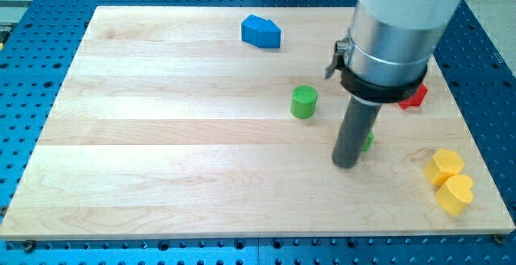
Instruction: Push the green star along with the green circle towards the center of the board
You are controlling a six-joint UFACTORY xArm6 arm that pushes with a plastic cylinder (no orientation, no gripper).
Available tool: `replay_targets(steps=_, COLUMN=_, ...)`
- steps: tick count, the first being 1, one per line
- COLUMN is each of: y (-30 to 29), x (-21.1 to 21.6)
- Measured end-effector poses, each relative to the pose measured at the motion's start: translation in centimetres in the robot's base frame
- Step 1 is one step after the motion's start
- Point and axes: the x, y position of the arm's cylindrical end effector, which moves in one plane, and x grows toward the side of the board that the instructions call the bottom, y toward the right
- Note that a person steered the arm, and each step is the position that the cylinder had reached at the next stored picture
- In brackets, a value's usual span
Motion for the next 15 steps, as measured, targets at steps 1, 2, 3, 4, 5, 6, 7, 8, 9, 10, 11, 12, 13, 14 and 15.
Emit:
replay_targets(steps=1, y=0.0, x=-3.2)
replay_targets(steps=2, y=0.0, x=-0.8)
replay_targets(steps=3, y=4.3, x=2.9)
replay_targets(steps=4, y=7.6, x=2.0)
replay_targets(steps=5, y=7.6, x=1.2)
replay_targets(steps=6, y=7.6, x=1.1)
replay_targets(steps=7, y=7.6, x=1.1)
replay_targets(steps=8, y=7.6, x=0.8)
replay_targets(steps=9, y=7.6, x=0.6)
replay_targets(steps=10, y=7.7, x=-0.1)
replay_targets(steps=11, y=7.5, x=-1.6)
replay_targets(steps=12, y=3.8, x=-2.3)
replay_targets(steps=13, y=2.3, x=-3.0)
replay_targets(steps=14, y=8.0, x=1.7)
replay_targets(steps=15, y=9.7, x=-0.3)
